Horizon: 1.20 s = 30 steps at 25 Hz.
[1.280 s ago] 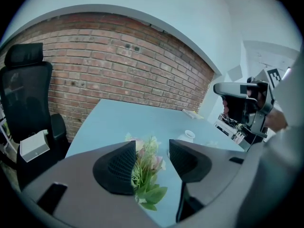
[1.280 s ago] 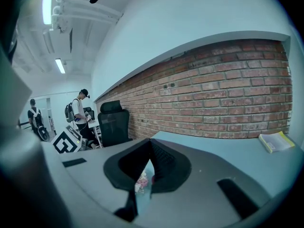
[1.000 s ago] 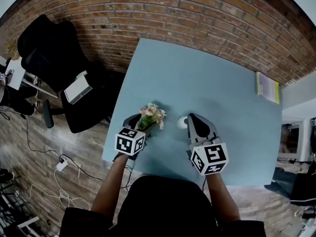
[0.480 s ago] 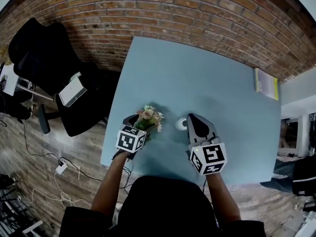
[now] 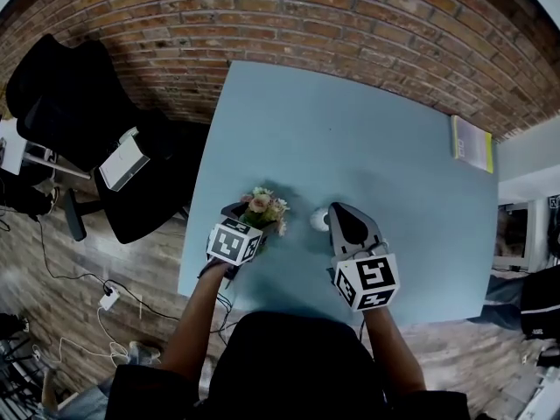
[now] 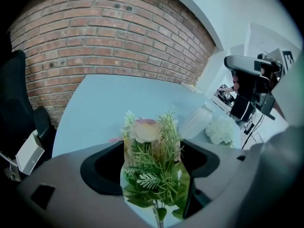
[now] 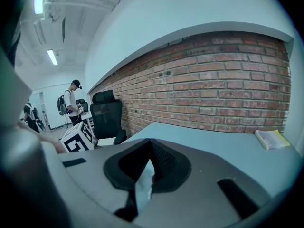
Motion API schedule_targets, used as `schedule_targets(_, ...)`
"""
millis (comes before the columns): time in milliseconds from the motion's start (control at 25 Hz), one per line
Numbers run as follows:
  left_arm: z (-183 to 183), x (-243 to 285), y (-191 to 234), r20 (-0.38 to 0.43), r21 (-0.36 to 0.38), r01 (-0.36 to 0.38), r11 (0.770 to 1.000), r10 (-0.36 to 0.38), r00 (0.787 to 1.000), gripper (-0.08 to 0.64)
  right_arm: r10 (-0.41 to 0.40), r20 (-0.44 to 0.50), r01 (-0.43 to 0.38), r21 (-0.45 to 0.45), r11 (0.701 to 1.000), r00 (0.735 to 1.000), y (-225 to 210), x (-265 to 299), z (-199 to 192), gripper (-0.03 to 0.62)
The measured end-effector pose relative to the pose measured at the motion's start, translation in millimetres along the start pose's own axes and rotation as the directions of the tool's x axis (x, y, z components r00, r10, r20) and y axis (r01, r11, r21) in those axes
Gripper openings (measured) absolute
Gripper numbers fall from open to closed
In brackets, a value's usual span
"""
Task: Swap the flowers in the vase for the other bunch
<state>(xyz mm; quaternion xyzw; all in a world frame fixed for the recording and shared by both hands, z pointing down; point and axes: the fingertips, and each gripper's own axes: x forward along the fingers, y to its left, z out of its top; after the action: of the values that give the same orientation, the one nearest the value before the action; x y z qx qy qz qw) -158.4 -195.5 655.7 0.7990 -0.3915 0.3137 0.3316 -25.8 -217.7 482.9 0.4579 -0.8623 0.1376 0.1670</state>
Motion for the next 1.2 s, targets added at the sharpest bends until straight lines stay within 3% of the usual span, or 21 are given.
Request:
schedule_targets(800, -2, 30, 7, -0.16, 0.119, 0.012, 0.993, 0.007, 0.987, 0.357, -0.039, -0.034, 0.041, 0.049, 0.998, 0.999, -6, 1, -15, 0.012)
schedule_targets(1200, -8, 39, 7, -0.2, 0.248, -0.016, 0.969, 0.067, 0.978, 0.357, -0.044, -0.047, 0.047, 0.066, 0.997, 0.998, -10, 5, -19, 0.012)
